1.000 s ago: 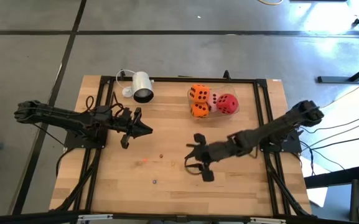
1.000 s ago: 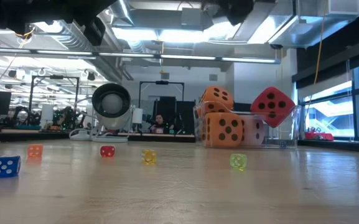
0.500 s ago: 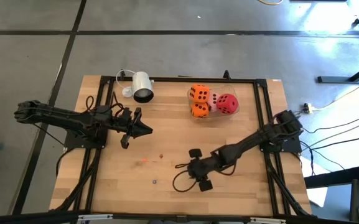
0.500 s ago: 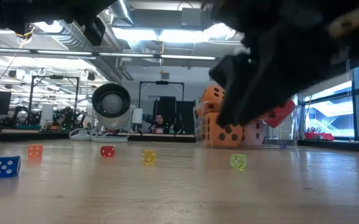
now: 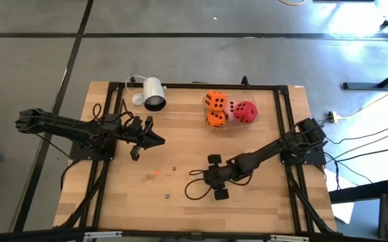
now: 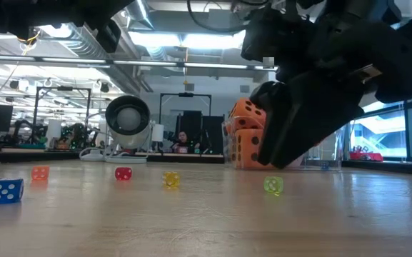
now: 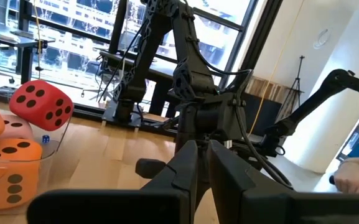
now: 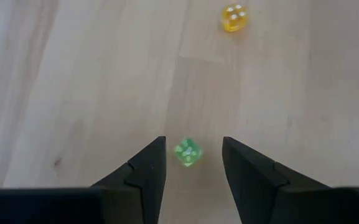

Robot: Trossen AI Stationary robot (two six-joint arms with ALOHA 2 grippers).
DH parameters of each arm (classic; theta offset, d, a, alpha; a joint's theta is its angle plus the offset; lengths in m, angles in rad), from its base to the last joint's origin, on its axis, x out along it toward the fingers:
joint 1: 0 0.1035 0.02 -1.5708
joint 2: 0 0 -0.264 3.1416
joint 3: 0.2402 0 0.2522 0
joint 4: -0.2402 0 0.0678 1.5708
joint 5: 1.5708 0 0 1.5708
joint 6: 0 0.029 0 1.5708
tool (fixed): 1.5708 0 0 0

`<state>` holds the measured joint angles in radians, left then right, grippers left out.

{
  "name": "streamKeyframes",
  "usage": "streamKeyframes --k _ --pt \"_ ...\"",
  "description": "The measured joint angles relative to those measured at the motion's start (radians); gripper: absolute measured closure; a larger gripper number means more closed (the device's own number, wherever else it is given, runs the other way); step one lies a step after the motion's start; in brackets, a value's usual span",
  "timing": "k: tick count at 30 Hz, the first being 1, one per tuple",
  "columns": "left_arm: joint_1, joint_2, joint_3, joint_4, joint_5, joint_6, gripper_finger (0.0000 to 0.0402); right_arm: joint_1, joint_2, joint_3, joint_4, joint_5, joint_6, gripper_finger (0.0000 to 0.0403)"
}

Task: Pick & Place Dice
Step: Put the small green die into the transparent bin

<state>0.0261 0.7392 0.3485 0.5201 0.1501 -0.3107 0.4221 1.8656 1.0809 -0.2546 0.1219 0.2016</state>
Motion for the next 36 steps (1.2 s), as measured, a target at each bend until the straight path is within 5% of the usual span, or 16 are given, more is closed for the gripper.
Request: streamKeyframes --k 24,36 --pt "0.000 0.000 0.000 0.000 0.000 0.000 0.0368 0.000 0.061 0.002 0.017 -0.010 0.037 0.0248" --pt "0.000 0.000 0.000 -0.001 0.000 0.000 0.0368 0.000 0.061 0.002 0.030 -0.017 0.022 0.0346"
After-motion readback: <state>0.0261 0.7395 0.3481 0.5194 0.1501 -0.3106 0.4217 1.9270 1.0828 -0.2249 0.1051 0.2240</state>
